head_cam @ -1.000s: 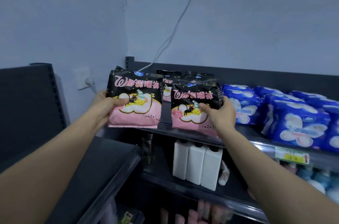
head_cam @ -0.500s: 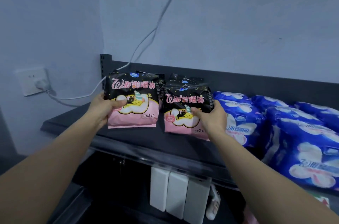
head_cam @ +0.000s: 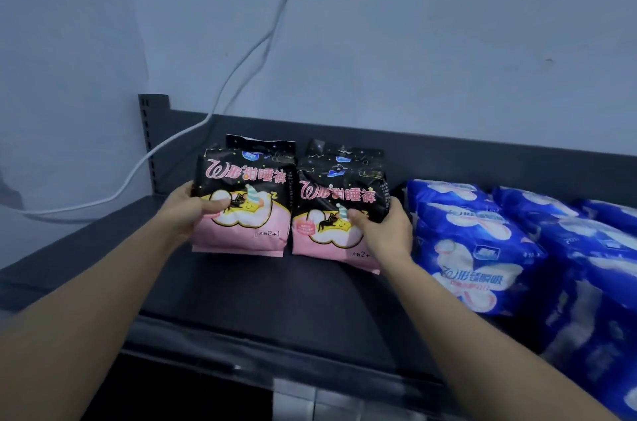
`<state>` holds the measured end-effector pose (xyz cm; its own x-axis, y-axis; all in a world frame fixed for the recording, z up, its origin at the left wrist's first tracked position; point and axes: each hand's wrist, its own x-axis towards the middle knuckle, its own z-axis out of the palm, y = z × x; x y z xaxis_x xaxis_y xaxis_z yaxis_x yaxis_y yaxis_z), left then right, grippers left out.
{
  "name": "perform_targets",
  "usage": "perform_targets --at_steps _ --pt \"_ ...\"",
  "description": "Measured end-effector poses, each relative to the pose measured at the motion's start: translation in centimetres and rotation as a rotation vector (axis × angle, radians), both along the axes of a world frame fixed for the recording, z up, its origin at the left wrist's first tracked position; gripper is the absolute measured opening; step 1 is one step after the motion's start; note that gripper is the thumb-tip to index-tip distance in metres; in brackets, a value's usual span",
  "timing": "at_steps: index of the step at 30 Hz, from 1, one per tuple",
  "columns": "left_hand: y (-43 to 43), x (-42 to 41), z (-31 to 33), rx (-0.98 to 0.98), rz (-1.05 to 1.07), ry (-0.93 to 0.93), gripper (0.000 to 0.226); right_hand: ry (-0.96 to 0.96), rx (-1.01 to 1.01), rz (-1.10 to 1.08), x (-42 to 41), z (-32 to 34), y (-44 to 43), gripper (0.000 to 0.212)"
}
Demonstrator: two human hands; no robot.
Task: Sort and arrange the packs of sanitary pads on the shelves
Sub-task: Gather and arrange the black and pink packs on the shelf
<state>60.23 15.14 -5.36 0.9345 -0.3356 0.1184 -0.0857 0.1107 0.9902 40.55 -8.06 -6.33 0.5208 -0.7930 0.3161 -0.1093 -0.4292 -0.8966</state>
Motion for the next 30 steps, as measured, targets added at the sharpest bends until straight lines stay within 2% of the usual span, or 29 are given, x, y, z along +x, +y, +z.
perform_targets --at_steps 5,11,15,19,21,23,27,30 --pt "-1.3 3.0 -0.8 -0.01 -0.054 0.038 0.036 -0.024 0.024 -0.031 1.8 -0.8 -0.7 0.04" --pt "-2.7 5.4 -1.7 0.009 -0.117 0.03 0.033 -0.003 -0.04 -0.034 2.8 -1.9 -1.3 0.046" --pt "-2.5 6.1 -2.3 0.044 -0.137 0.023 0.042 -0.009 -0.055 -0.013 3.2 -2.4 -1.4 0.062" --pt "-2.1 5.6 -2.4 0.103 -0.036 -0.045 0.047 0.008 -0.065 -0.028 3.1 -2.3 -0.9 0.089" --pt "-1.7 4.6 -2.1 0.174 0.027 -0.119 0.056 0.037 -0.131 -0.066 2.8 -2.0 -0.6 0.097" --pt "-1.1 3.4 -1.6 0.263 0.074 -0.185 0.058 0.064 -0.284 -0.133 2.6 -1.7 -0.3 0.099" --pt "0.8 0.2 -0.1 0.642 0.185 -0.392 0.05 0.058 -0.577 -0.173 2.2 -1.0 0.6 0.09" --pt "2.9 -2.8 0.8 0.865 0.241 -0.446 0.061 0.041 -0.704 -0.09 1.6 -0.6 1.9 0.081"
